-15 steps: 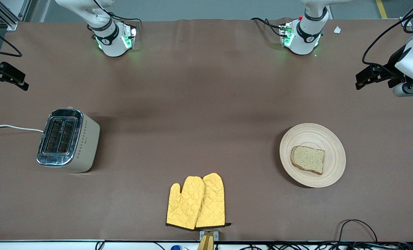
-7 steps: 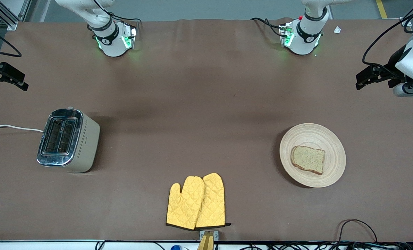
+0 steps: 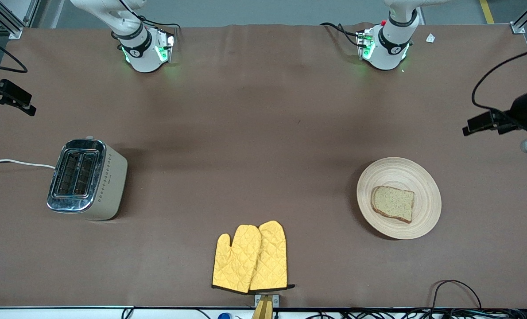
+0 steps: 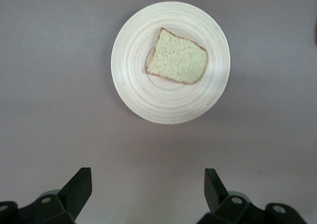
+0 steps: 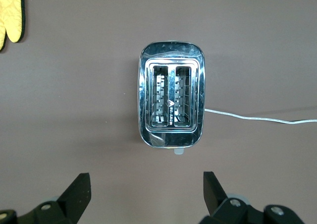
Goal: Move plate and put bread in toaster
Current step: 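Reach the left gripper toward the rim of the wooden plate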
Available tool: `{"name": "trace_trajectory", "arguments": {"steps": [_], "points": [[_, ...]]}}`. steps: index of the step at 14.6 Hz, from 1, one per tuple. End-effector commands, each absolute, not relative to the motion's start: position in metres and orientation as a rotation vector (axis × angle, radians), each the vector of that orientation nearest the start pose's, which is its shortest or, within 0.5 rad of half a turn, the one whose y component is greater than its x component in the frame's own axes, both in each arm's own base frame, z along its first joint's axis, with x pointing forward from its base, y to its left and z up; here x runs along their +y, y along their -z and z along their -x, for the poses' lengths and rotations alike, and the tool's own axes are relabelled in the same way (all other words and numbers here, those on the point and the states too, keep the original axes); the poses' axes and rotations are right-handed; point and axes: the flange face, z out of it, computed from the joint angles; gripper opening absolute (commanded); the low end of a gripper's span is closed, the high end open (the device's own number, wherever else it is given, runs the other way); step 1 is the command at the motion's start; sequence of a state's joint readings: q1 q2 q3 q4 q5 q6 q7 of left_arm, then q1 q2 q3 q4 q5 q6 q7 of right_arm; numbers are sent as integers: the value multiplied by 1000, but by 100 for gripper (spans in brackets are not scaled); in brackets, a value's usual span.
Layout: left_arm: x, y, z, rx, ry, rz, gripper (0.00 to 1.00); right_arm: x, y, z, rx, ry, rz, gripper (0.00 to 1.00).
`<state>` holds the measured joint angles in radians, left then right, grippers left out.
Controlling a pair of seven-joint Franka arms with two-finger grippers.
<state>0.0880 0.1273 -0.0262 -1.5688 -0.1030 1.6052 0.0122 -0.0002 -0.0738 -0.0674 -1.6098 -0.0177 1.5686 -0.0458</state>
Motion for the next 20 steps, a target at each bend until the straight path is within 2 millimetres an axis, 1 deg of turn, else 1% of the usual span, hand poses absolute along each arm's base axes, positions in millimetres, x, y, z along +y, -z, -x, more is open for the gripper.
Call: {"name": "trace_trajectory", "arguments": {"steps": [1,2,4,6,8,9,11,13,15,16,17,18,20], "points": [[56,-527,-614,-105,-123,3283,100,-41,-647,-521,49,66,3163,100],[68,-511,-621,-116,-120,3320,100,-41,-647,-521,49,66,3163,100],[108,-471,-631,-143,-136,3418,100,-41,-647,-521,49,66,3163,100],[146,-429,-635,-148,-140,3526,100,-41,-647,-521,49,66,3163,100],[170,-389,-638,-125,-145,3594,100,-41,-647,-521,49,66,3163,100],[177,-369,-639,-103,-149,3623,100,-41,-647,-521,49,66,3163,100],[183,-332,-642,-82,-147,3693,100,-41,-647,-521,49,63,3163,100],[189,-299,-642,-151,-150,3781,100,-42,-647,-521,51,63,3163,100],[196,-270,-643,-103,-94,3863,100,-42,-647,-521,51,63,3163,100],[206,-256,-645,-79,-49,3891,99,-41,-647,-521,49,63,3163,100],[214,-244,-645,-74,-34,3908,97,-41,-647,-521,49,63,3163,100],[214,-236,-647,-65,-15,3926,93,-42,-647,-521,51,63,3163,100],[212,-226,-649,-114,31,3976,88,-42,-648,-521,51,66,3163,100]]}}
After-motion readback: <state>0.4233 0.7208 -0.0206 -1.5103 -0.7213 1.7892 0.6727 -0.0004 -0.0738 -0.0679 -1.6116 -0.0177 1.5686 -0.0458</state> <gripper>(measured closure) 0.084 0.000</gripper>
